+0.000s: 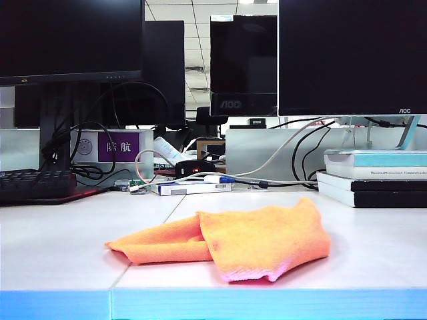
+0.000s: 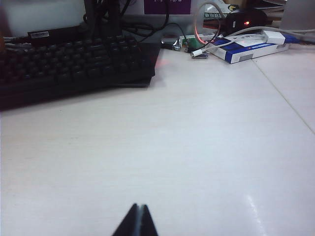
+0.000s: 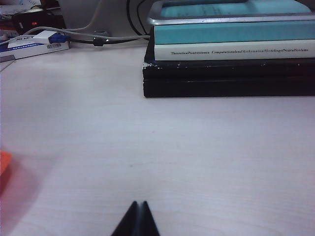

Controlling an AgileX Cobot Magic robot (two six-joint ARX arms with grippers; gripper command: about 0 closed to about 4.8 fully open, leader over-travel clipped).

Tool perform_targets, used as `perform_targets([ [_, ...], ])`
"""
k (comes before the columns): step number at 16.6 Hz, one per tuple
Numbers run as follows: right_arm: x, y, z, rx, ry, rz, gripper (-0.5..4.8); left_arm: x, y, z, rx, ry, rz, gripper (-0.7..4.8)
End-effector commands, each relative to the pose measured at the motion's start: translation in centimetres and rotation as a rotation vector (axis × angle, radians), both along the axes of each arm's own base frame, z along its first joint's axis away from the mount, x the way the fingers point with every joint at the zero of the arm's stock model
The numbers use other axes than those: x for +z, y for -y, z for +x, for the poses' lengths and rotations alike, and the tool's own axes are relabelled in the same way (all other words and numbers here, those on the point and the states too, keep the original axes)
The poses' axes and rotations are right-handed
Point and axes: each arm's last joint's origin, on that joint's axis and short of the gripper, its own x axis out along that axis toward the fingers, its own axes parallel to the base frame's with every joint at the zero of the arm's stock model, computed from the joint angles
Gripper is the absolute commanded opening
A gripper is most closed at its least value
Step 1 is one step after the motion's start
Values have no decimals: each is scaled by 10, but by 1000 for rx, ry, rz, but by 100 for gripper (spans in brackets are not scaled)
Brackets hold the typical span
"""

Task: Wipe the table from back to front using the rag.

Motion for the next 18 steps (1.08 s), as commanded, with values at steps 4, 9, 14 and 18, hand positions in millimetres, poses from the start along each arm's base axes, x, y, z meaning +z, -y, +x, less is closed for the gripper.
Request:
perform_targets([
  [4,0,0,1,1,16,4,-1,-2,0,0,-2,-20,8,-3],
  [9,3,0,1,-17,35,55,-1,3,0,0,26,15,-176,-3],
  [14,33,4,-5,-132,131,154,-1,48,0,-6,22,125,-230,-3],
  [18,72,6,-16,-161,249,172,-1,104,0,3,41,129,-195,-3],
])
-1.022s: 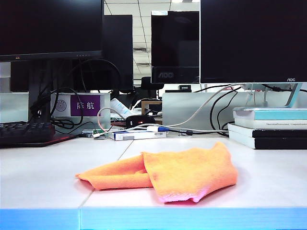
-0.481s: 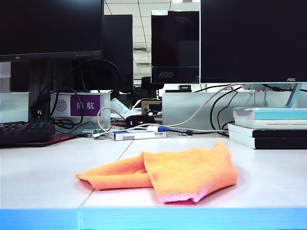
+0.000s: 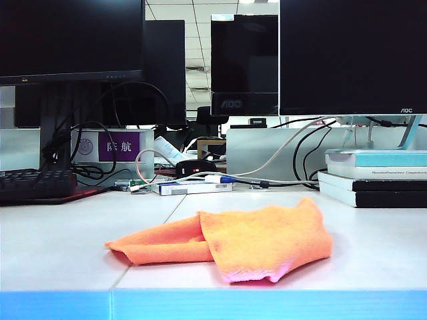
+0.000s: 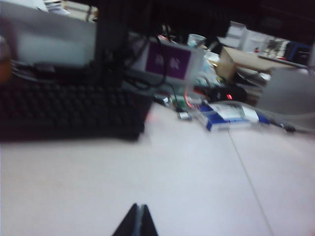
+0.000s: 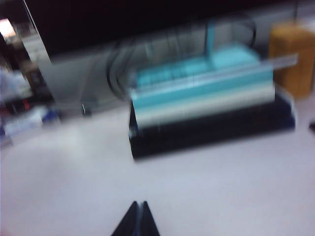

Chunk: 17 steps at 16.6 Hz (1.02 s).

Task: Wipe the table from back to front using the rag.

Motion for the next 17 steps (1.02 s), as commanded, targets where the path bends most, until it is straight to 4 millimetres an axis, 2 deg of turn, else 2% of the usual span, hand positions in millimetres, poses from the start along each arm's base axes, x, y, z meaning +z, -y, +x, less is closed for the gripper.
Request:
perform_targets([
  [1,32,2,-9,-40,101,18,-1,48,0,12,7,-4,44,-3],
  [4,56,2,-10,-42,90,17,-1,104,2,32,-6,-78,40,-3],
  [5,62,2,-8,-37,74,15,-1,118,3,36,-32,-90,40,-3],
  [7,89,0,2,-12,36,11,-1,164,8,44,-204,-141,25,-3],
  [8,100,-1,7,3,31,9,-1,176,10,45,-265,-161,17,-3],
  [10,126,-3,17,44,28,-19,-1,197,17,47,-377,-216,0,-3],
  [13,159,-6,34,115,20,-25,-1,216,30,47,-471,-264,32,-3],
  [14,174,-8,47,160,-6,-26,-2,222,41,49,-538,-271,61,-3],
  [16,190,-12,66,237,-65,-23,-2,226,60,50,-615,-311,102,-3],
  [17,199,-20,80,341,-111,-49,-2,226,71,50,-637,-355,171,-3],
])
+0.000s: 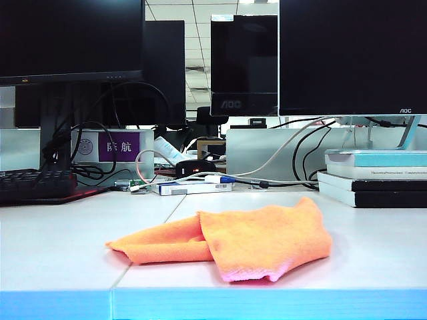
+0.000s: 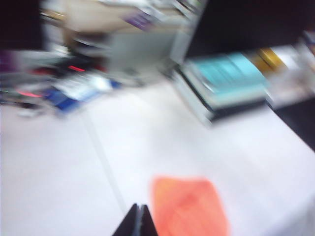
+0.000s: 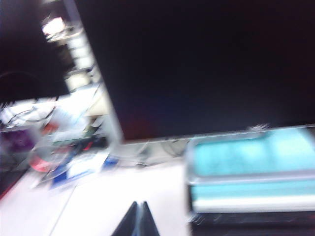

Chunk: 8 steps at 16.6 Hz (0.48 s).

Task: Wipe the table from back to front using the rag.

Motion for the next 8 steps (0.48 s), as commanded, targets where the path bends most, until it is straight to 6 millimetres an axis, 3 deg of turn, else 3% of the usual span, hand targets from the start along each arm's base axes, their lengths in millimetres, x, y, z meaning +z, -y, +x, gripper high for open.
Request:
perform_targets([
  [1,18,-17,30,211,-117,-72,-2,2,22,-1,-59,-52,136,-3],
  [4,23,-48,50,382,-252,-222,-1,2,38,-1,-111,-81,202,-3],
  [5,18,-72,58,499,-322,-306,-1,4,40,-1,-119,-71,195,-3],
  [7,7,-91,65,655,-389,-372,-1,6,40,-1,-122,-67,186,-3],
  [8,-34,-127,78,853,-645,-406,0,14,38,-4,-118,-37,175,-3],
])
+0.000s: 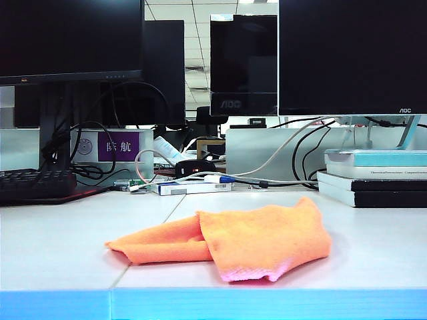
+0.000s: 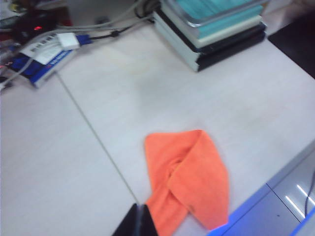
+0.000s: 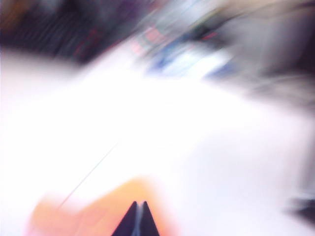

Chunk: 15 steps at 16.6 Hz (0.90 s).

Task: Wipe the table from back to front using the rag.

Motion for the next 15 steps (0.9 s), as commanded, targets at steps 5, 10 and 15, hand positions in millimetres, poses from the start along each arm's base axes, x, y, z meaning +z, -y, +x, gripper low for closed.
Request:
perform_targets([
  [5,-156,-97,62,265,-615,-414,274,16,-2,-4,-2,81,-49,-3],
  [10,-196,-112,83,261,-621,-433,190,16,-2,-4,-2,80,-48,-3],
  [15,-226,-113,87,236,-711,-522,-2,16,-2,-3,-1,82,-48,-3],
])
